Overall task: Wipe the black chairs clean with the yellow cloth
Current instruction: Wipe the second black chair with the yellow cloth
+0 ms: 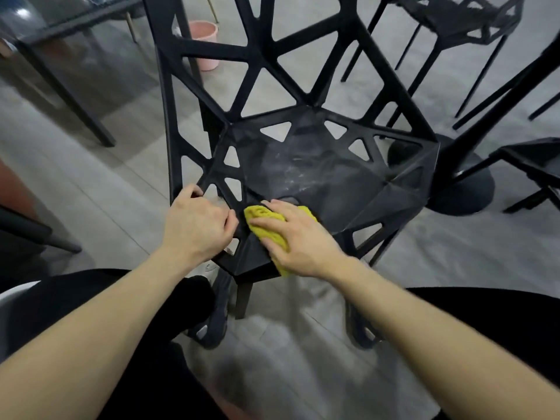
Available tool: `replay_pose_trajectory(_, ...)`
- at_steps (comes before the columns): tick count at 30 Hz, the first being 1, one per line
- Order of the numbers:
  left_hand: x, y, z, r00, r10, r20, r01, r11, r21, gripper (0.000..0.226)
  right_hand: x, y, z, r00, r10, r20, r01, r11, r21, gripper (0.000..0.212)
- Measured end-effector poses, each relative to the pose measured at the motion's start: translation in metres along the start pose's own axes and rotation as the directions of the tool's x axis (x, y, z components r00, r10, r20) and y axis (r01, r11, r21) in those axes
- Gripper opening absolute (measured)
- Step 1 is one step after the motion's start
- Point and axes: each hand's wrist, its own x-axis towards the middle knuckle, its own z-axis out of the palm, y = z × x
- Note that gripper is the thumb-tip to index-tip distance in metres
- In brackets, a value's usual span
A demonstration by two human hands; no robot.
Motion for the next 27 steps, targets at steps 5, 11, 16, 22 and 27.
replay_pose_trajectory(5, -0.003, 0.001, 0.002, 1.0, -0.004, -0.02, 0.004, 1.0, -0.009, 0.06, 0.059, 0.137, -0.059, 0.956, 0.293, 0.03, -0.284, 0.946, -0.158, 0.042)
replay_pose_trajectory(11, -0.002, 0.001, 0.003, 0.999, -0.004, -0.047, 0.002, 1.0, -0.032, 0.058, 0.067, 0.096, -0.044, 0.946, 0.324, -0.018, -0.321, 0.93, -0.178, 0.062)
replay_pose_trajectory(16, -0.004, 0.0, -0.001, 0.999, -0.003, -0.046, 0.001, 0.998, -0.063, 0.055, 0.037, -0.008, -0.001, 0.997, -0.016, 0.081, 0.014, 1.0, 0.026, 0.062)
replay_pose_trajectory(22, -0.037, 0.016, -0.02, 0.985, 0.159, 0.066, -0.15, 0.98, -0.128, 0.053, 0.013, 0.023, -0.028, 0.942, -0.211, 0.261, 0.198, 0.977, 0.073, 0.058)
replay_pose_trajectory(27, -0.011, -0.025, -0.04, 0.964, 0.265, -0.014, -0.264, 0.948, -0.177, 0.052, 0.087, 0.163, -0.05, 0.912, 0.408, -0.038, -0.408, 0.897, -0.17, 0.065)
